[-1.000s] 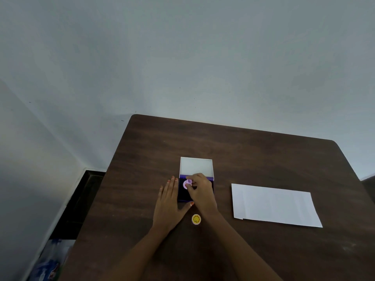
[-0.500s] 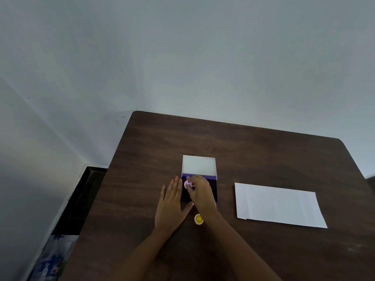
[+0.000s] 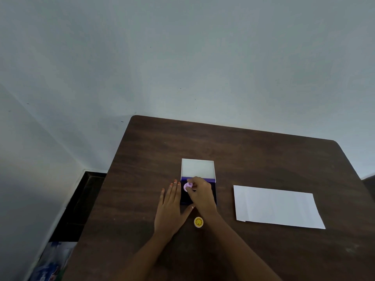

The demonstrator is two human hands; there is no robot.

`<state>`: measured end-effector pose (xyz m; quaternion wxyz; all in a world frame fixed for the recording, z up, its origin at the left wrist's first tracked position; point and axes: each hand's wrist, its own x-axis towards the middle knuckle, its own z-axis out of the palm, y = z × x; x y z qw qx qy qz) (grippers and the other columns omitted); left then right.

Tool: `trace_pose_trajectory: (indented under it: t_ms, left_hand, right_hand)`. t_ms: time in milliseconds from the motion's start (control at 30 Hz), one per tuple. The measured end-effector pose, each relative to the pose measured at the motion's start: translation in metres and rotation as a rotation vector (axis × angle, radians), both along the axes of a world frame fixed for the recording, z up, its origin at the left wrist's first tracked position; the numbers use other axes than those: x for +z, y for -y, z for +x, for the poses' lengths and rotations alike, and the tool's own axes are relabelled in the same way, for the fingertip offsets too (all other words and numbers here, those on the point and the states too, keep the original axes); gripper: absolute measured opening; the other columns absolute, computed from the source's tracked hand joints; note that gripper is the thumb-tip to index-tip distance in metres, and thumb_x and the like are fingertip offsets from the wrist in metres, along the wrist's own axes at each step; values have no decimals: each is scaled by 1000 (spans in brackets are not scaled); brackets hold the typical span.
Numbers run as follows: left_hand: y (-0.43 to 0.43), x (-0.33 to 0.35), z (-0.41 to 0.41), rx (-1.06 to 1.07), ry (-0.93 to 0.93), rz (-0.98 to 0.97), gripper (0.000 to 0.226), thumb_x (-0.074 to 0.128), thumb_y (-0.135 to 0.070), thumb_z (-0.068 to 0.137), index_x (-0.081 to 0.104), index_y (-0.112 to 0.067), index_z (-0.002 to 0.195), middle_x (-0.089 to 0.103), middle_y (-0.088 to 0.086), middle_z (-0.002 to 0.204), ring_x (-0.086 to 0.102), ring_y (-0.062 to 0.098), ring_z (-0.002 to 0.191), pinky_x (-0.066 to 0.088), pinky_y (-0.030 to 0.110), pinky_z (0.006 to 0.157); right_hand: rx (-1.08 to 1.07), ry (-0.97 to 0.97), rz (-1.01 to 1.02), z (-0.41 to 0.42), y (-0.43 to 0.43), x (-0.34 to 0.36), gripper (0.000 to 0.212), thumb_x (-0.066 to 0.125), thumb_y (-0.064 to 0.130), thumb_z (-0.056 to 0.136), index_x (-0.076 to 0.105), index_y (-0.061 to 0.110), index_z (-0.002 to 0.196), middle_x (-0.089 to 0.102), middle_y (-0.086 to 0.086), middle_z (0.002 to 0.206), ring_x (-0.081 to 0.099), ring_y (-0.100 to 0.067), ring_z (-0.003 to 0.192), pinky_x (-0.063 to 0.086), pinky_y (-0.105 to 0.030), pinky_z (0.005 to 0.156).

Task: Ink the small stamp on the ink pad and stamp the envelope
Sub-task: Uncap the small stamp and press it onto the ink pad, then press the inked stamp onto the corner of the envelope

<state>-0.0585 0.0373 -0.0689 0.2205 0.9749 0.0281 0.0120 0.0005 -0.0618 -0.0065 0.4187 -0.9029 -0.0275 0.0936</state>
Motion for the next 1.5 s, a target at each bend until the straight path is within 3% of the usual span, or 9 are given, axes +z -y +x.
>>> trace_pose_trajectory:
  t_ms: [100,167,300,467,700,833,1167,1367,1500]
  left_hand:
    - [-1,1,-1,9,19,-28,77,38,-59,85,9,-18,143,17,5,154,13,15,141,-4,31,112]
    - [-1,3,0,9,26,-44,77,40,-58,85,9,-17,143,19,5,153,14,16,141,-3,31,112]
    - [-1,5,-1,15,18,-107,76,40,-56,86,8,-18,143,17,4,154,11,14,141,-2,31,113]
    - [-2,10,2,35,27,-209,70,47,-46,88,13,-18,142,21,5,153,14,14,140,2,30,112]
    - [1,25,7,131,70,-263,58,52,-32,89,27,-13,138,33,10,148,25,20,137,13,33,111]
    - [23,42,16,55,137,-251,50,55,-22,89,36,-11,133,41,11,142,32,22,134,19,37,112]
    - [137,57,43,-159,186,-214,41,58,-12,86,48,-13,125,53,8,132,43,21,126,20,30,110]
    - [223,51,55,-245,150,-222,40,59,-13,85,49,-14,124,53,8,133,45,23,126,16,28,108]
    - [275,41,59,-323,105,-189,49,53,-25,89,35,-18,135,35,5,147,28,21,137,6,27,109]
  right_hand:
    - [-154,-33,135,2,8,4,19,60,11,83,62,4,101,67,-14,105,58,-15,92,42,-21,80]
    - [-294,-153,293,6,15,6,21,62,11,83,63,7,103,66,-12,107,56,-13,92,44,-24,83]
    - [-573,-612,1083,9,25,23,19,55,2,84,60,0,102,64,-15,99,61,-22,90,52,-28,75]
    - [-604,-787,1426,6,38,36,13,49,4,84,56,1,94,59,-16,94,58,-21,84,58,-23,55]
    - [-567,-839,1562,1,50,45,29,50,6,83,50,-1,111,58,-18,97,58,-22,83,58,-24,55]
    - [-566,-798,1521,-1,68,48,20,54,5,81,57,1,101,61,-17,97,60,-23,85,58,-25,58]
    - [-643,-543,1442,6,180,51,7,58,7,83,65,6,84,63,-12,96,61,-20,88,58,-20,62]
    - [-707,-527,1525,7,261,53,23,56,6,84,74,4,70,75,-10,73,72,-15,68,58,-21,56]
    - [-705,-514,1564,9,307,50,16,59,8,80,74,4,75,75,-10,73,71,-13,67,58,-23,56]
